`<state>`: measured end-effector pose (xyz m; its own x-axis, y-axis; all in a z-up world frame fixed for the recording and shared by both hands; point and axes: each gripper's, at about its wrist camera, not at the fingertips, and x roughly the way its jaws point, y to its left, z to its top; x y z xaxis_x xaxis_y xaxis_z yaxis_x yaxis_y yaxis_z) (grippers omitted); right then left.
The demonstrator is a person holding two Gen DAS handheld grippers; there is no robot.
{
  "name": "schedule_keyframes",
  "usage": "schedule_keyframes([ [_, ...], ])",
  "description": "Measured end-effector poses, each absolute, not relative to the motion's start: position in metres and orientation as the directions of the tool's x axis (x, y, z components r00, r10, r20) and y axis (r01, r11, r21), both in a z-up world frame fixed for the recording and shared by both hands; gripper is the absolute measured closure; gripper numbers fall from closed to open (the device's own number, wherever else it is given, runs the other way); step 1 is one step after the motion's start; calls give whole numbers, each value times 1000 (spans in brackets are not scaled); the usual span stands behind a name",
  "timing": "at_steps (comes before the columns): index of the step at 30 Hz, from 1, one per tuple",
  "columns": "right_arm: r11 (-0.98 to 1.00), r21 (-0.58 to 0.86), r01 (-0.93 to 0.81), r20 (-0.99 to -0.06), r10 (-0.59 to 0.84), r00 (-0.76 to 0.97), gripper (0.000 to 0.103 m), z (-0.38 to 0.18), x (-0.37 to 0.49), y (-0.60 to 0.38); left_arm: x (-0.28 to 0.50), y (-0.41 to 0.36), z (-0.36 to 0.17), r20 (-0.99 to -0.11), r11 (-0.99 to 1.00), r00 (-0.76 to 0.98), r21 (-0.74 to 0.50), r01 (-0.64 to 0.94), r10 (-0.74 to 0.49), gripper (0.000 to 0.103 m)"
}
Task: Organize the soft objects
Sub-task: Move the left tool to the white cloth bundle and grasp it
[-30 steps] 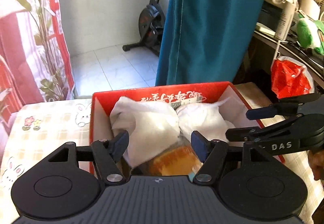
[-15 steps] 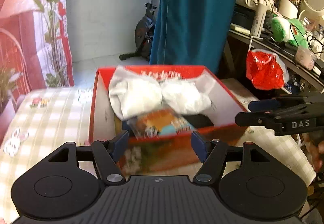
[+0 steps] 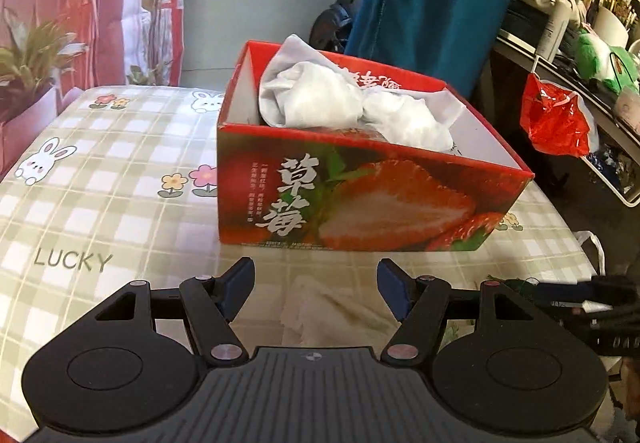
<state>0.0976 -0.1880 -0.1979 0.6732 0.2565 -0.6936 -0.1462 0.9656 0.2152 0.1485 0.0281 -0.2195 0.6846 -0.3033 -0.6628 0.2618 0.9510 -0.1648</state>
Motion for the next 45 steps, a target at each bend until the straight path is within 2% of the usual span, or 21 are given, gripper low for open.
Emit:
schedule_keyframes([
  [8,972,180,-149,-733,234,639,57,-216,81,-185,137,18,-231,-673,947,670,-165,276,-313,33],
  [16,976,168,-140,-760,219,612,56,-224,82,-185,144,19,-247,-706,926,601,-263,270,-375,33],
  [19,976,167,-142,-767,219,603,56,-228,84,-184,148,14,-251,-714,930,597,-249,272,-365,33],
  [20,975,166,-146,-769,221,600,56,-229,85,-183,150,14,-253,-718,931,595,-250,265,-362,35],
  [22,975,160,-155,-770,221,598,56,-230,85,-181,152,17,-257,-722,931,588,-266,251,-365,44],
  [23,975,151,-160,-771,218,599,56,-230,85,-180,152,18,-259,-725,930,584,-274,243,-366,61],
  [24,976,145,-164,-772,215,598,56,-230,85,-179,153,20,-261,-729,932,580,-276,236,-363,74],
  [25,976,142,-166,-772,214,598,57,-230,85,-179,153,21,-262,-728,931,581,-280,235,-365,77],
  [26,976,143,-165,-773,214,597,57,-231,86,-179,152,23,-263,-722,930,587,-281,235,-366,86],
  [27,976,145,-163,-773,215,597,57,-231,86,-179,151,24,-263,-717,932,596,-275,236,-362,89],
  [30,976,144,-165,-774,215,595,60,-233,88,-178,150,30,-262,-711,941,616,-264,211,-338,91],
  [36,975,96,-200,-775,199,600,60,-235,95,-168,153,52,-264,-717,969,658,-229,89,-230,92],
  [45,966,105,-237,-756,233,612,62,-239,116,-155,156,57,-269,-734,973,646,-221,66,-211,91],
])
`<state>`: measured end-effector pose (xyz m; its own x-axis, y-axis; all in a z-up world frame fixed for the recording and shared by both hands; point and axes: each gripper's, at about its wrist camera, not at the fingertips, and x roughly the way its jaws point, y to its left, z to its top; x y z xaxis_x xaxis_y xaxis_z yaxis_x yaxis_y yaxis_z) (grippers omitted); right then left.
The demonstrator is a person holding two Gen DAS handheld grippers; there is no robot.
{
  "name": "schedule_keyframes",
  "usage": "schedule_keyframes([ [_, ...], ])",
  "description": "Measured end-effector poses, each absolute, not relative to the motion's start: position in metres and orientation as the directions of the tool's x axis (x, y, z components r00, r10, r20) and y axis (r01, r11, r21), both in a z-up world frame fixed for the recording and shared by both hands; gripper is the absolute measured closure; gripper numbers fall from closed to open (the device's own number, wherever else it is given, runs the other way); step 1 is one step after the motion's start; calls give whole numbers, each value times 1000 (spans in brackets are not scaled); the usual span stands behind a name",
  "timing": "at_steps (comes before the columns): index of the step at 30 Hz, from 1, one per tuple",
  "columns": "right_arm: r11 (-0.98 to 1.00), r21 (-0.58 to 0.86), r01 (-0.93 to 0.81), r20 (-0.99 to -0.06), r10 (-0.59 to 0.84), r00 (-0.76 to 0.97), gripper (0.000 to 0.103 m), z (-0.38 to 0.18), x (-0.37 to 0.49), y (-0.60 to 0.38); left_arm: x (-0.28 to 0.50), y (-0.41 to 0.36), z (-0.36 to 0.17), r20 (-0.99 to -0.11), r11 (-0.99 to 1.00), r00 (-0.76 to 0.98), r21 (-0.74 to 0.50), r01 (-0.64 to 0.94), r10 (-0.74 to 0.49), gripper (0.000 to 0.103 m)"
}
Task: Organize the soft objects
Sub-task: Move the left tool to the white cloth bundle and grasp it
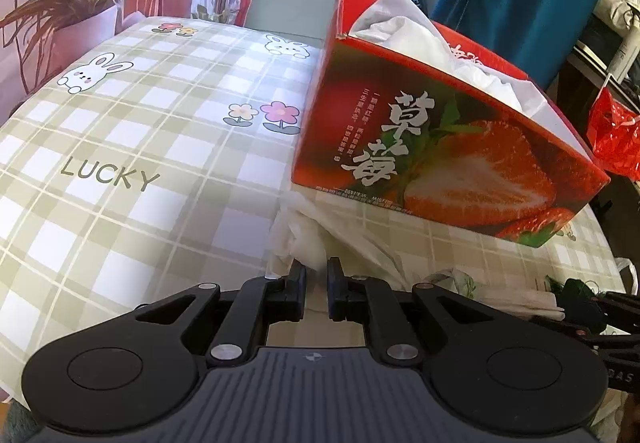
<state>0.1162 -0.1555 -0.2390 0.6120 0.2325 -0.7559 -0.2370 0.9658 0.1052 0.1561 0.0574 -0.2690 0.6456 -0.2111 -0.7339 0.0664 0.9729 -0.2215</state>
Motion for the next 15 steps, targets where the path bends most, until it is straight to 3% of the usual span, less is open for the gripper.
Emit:
schedule_keyframes([
  [4,967,104,-232,-755,229,615,69,-247,120,-152,154,59,-274,-741,973,637,-217,72,-212,91],
  [8,976,118,-185,-733,211,646,86,-254,119,-158,155,59,-277,-748,974,630,-212,74,-211,91],
  [15,971,182,-154,-677,238,696,88,-265,115,-169,154,56,-282,-759,975,616,-206,80,-211,91],
])
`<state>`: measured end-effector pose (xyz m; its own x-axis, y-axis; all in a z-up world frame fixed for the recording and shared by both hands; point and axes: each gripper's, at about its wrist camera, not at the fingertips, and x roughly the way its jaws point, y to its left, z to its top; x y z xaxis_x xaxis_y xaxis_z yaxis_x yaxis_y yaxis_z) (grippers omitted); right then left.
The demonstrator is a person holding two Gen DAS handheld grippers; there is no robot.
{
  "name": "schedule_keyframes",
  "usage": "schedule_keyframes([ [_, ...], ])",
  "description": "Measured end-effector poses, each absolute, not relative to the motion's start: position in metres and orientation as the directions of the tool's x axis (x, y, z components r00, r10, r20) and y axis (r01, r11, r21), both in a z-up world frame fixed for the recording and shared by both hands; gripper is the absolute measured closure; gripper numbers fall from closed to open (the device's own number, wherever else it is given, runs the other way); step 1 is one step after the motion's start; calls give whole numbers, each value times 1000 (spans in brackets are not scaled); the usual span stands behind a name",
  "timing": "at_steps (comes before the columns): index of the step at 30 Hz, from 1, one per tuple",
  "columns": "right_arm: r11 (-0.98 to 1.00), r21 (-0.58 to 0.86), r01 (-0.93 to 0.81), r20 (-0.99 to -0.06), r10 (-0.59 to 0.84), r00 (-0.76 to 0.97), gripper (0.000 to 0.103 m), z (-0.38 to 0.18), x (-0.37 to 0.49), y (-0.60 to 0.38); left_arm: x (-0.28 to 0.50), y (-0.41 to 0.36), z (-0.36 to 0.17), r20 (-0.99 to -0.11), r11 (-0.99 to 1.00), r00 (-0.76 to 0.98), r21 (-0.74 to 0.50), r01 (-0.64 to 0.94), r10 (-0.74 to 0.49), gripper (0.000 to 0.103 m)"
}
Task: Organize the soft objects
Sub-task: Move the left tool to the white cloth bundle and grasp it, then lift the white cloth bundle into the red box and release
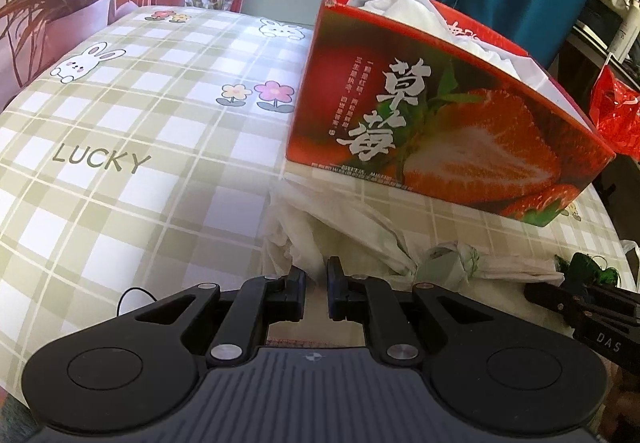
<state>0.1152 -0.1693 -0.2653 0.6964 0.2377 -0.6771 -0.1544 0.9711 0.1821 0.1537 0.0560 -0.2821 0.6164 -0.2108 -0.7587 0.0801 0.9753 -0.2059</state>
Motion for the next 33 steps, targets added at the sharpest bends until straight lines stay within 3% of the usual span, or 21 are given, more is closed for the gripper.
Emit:
schedule_keyframes([
  [19,952,252,-173,-595,293,748,88,-279,102,-180,149,48,-281,-754,981,629,-168,92,-188,92],
  [33,929,305,-207,-501,342,795,92,-250,94,-186,135,45,-226,-622,981,759,-114,158,-194,94],
])
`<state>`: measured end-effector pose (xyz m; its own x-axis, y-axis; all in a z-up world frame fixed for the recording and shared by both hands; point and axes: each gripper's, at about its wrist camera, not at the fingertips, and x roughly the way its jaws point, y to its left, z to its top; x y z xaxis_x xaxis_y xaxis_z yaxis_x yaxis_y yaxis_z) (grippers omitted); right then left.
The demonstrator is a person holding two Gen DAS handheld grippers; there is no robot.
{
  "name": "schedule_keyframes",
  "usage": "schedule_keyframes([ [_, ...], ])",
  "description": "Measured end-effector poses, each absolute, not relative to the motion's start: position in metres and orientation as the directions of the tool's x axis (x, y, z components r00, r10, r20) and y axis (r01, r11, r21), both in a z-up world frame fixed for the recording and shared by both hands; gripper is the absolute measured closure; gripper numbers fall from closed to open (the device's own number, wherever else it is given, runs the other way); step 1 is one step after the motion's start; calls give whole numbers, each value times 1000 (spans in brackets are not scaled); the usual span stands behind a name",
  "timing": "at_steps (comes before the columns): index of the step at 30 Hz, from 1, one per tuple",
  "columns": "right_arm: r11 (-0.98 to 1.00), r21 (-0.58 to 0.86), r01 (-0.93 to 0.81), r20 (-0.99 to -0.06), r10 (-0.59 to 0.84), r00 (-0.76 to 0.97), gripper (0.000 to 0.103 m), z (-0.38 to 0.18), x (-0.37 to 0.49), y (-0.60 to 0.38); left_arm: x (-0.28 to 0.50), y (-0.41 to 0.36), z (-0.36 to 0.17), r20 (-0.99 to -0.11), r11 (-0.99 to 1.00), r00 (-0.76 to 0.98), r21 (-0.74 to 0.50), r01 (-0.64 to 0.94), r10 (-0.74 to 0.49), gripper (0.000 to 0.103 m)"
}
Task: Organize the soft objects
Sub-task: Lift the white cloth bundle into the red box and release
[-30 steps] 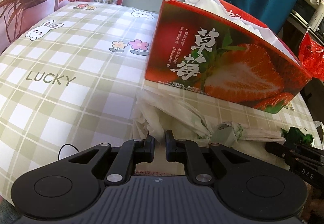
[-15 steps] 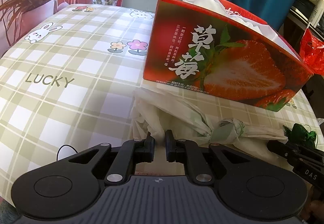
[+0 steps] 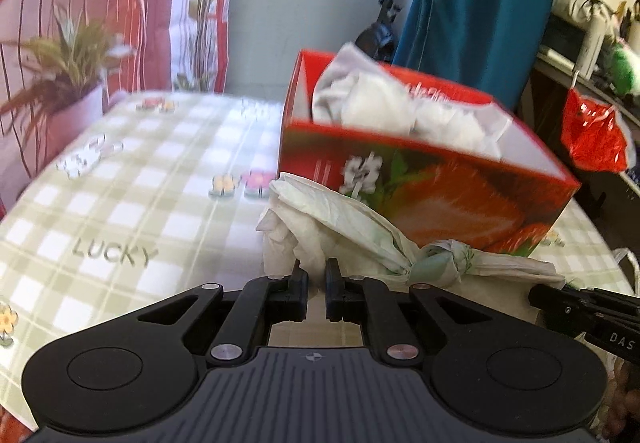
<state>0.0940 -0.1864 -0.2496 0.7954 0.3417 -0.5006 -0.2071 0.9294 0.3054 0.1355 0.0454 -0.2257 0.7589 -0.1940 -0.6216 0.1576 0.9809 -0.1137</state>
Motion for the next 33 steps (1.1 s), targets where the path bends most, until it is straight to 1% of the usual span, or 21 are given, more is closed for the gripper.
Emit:
schedule_keyframes([
  [10,934,275,-227,-385,324,864,92,-200,91,-194,136,33,-174,-497,966,830,-91,241,-254,94],
  [16,945,257,-201,-351,285,892,92,-169,103,-205,162,20,-154,-476,953,828,-93,288,-296,94],
  [19,951,250,-180,-356,263,896,92,-158,119,-211,183,13,-151,-488,951,818,-95,296,-303,94],
  [22,961,223,-163,-374,239,896,92,-151,138,-212,211,6,-153,-518,950,799,-103,295,-305,94],
  [28,974,199,-108,-439,188,879,92,-147,191,-217,262,-5,-164,-590,952,750,-121,282,-298,94],
  [33,988,134,-79,-506,137,851,92,-153,230,-216,297,-14,-178,-660,949,687,-146,281,-305,94],
])
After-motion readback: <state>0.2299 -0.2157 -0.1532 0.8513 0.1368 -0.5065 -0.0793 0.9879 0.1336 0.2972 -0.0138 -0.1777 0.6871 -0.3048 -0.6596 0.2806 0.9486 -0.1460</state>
